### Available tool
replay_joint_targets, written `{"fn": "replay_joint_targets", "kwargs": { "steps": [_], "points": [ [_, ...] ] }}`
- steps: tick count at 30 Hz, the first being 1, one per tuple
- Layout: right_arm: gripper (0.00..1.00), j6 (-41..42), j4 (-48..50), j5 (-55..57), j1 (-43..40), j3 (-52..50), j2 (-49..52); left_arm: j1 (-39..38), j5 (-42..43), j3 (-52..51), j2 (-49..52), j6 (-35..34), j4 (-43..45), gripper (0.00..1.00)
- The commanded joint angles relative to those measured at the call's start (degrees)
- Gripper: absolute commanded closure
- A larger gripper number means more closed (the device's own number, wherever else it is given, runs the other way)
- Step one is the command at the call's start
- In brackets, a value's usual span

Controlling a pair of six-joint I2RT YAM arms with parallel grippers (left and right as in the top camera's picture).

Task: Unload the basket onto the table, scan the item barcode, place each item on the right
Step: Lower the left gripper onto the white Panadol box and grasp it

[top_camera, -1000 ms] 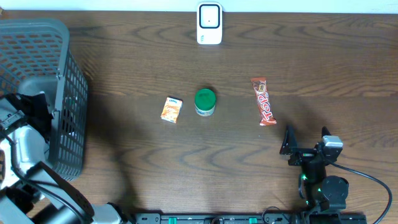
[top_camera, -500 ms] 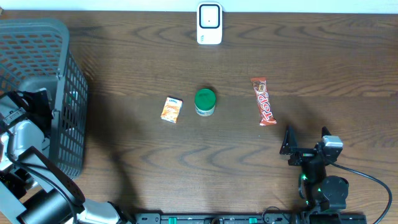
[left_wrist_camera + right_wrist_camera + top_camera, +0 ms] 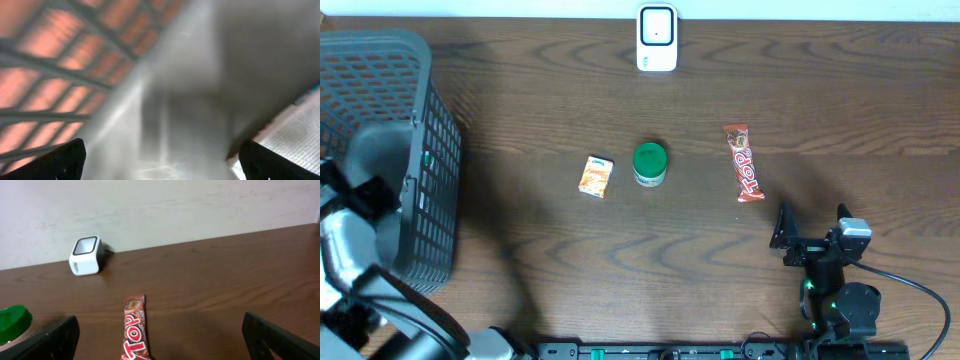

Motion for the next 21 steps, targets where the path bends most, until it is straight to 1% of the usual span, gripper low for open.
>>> {"fn": "replay_joint_targets", "kwargs": {
  "steps": [1, 2, 6, 8, 12, 17, 19, 21],
  "points": [
    [0.01, -0.42, -0.24, 0.13, 0.66, -0.07, -0.31, -0.07, 3.15, -0.7, -1.7, 1.64, -0.92, 0.02],
    [0.01, -0.39, -0.24, 0.13, 0.66, -0.07, -0.31, -0.07, 6.93, -0.7, -1.77, 3.78, -1.44, 0.02],
    [0.01, -0.39, -0.24, 0.13, 0.66, -0.07, -0.31, -0.13, 17.99, -0.7, -1.75, 7.26, -1.49, 0.02],
    [0.01, -0.39, -0.24, 0.13, 0.66, -0.07, -0.31, -0.26, 19.8, -0.7, -1.75, 8.5, -1.36, 0.02],
    [0.01, -0.39, -0.24, 0.13, 0.66, -0.07, -0.31, -1.38, 19.71, -0.7, -1.53, 12.85, -1.25, 0.02],
    [0.01, -0.39, -0.24, 0.13, 0.66, -0.07, -0.31, -6.4, 21.29, -0.7, 0.11, 13.25, 0.17, 0.02],
    [0.01, -0.39, -0.24, 0.13, 0.66, -0.07, -0.31, -9.35, 18.97, -0.7, 1.05, 14.05, 0.44, 0.02],
    [0.01, -0.39, -0.24, 0.13, 0.66, -0.07, -0.31, -12.09, 13.66, -0.7, 1.99, 14.36, 0.59, 0.02]
  ]
}}
